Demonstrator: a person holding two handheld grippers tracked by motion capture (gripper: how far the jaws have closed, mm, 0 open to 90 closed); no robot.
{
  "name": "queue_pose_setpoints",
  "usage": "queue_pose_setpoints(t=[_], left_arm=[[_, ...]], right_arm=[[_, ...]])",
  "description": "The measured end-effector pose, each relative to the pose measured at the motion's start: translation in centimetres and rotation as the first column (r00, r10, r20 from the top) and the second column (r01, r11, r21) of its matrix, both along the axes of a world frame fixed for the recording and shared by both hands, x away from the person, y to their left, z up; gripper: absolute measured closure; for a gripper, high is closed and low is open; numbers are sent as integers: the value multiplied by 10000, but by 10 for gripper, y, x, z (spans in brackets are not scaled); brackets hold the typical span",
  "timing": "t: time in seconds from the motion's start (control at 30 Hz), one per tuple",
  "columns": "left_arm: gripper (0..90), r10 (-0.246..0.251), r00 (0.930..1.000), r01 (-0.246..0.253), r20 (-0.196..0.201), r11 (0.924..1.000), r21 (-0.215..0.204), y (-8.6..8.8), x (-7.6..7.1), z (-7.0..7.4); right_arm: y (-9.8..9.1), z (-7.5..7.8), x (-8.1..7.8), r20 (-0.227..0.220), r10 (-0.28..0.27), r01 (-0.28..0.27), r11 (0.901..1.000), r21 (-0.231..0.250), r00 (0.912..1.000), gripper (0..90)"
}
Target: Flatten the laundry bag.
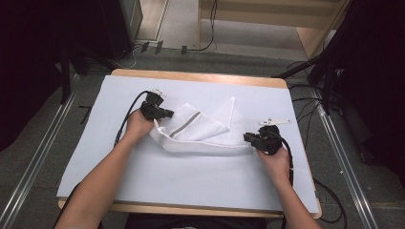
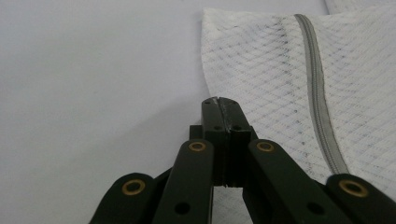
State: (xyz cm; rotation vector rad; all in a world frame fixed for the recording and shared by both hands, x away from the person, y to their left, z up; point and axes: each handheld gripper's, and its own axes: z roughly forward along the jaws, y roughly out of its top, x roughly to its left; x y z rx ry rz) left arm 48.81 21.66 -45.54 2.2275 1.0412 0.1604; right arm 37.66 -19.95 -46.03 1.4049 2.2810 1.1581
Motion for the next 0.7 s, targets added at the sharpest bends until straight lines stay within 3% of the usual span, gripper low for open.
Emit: queue_pose_setpoints(t=[0.2,0.4,0.57,0.7], left_arm=[[900,266,9996,-261,63,9971,-715,10,-1,13],[900,366,9989,-335,291,9943,-1014,18,-8,25],[900,583,9978,-538,320,9905,-1268,23,-12,30],[900,761,9963,-696,396,9869,-1456,30,-15,34]], right_arm=[[-9,-1,3,80,-348,349,9993,-121,9994,757],[-12,-10,11,-156,-681,676,9971,-346,9976,746],[-7,-16,21,-81,-823,820,9962,-301,9966,744],[-2,-16,25,-143,-592,587,9978,-297,9981,737]])
